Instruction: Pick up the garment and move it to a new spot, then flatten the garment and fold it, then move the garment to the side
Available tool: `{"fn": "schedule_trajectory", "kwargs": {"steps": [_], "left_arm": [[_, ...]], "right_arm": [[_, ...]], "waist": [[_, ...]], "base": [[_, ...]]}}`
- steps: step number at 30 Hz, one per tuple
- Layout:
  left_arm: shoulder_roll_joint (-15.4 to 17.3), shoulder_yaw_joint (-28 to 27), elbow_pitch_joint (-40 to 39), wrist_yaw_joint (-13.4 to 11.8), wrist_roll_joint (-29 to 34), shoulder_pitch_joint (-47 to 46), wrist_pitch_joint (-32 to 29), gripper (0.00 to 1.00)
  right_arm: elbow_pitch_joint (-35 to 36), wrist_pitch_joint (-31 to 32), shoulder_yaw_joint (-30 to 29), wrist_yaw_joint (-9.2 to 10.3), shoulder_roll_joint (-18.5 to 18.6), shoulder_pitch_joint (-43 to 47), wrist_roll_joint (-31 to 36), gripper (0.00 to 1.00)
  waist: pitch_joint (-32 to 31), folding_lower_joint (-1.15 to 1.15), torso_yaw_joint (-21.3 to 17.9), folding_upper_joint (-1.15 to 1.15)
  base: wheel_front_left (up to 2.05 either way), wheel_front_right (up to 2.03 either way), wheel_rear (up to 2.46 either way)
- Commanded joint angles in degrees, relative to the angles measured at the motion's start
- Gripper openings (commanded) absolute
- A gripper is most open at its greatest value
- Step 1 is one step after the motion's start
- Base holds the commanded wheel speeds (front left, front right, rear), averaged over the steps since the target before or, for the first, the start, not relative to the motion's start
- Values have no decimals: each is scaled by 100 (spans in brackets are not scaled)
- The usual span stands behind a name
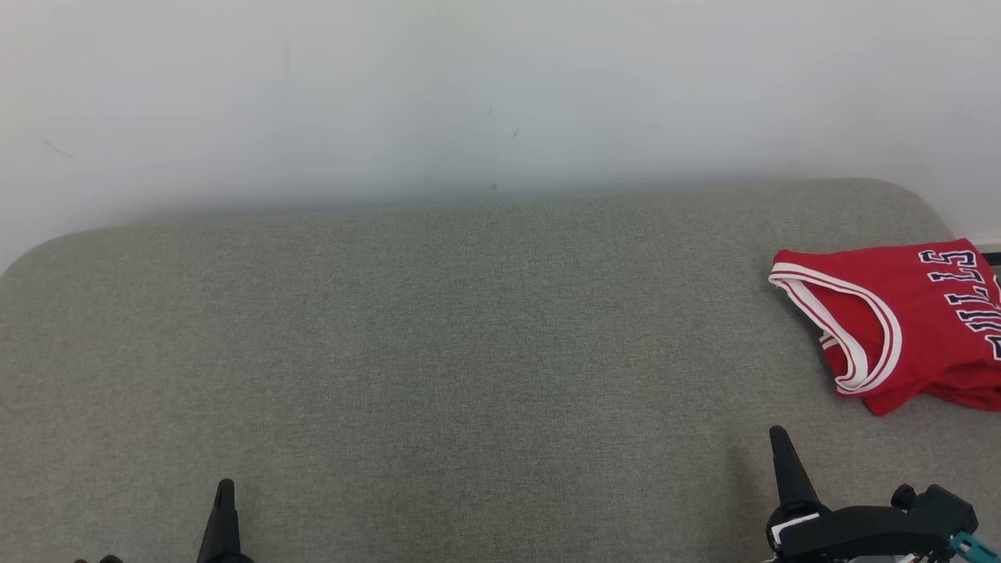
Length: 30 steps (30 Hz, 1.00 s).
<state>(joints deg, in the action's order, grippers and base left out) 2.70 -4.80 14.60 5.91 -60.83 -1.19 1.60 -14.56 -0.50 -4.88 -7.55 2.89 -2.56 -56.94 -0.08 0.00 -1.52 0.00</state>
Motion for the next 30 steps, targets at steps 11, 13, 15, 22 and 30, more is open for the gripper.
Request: {"fn": "schedule_trajectory", "kwargs": {"steps": [11,13,15,22,30], "left_arm": [[22,-57,-73,53,-750,-207,-192,0],[22,-63,-72,59,-865,-218,-222,0],[22,-69,-71,66,-976,-238,-250,0],[23,-89,-70,76,-1337,-291,-346,0],[25,-110,-69,103,-1721,-343,-451,0]], "right_arm": [[67,165,-45,7,-2,-161,-830,0],[67,197,-50,7,-2,-173,-956,0],[68,214,-57,7,-2,-184,-1086,0],[68,301,-76,8,-3,-221,-1490,0],[67,395,-97,8,-3,-253,-1932,0]], "waist": [[4,0,27,0],[5,0,31,0],[6,0,36,0],[9,0,52,0],[12,0,71,0]], "base": [[0,0,0],[0,0,0],[0,0,0],[0,0,0],[0,0,0]]}}
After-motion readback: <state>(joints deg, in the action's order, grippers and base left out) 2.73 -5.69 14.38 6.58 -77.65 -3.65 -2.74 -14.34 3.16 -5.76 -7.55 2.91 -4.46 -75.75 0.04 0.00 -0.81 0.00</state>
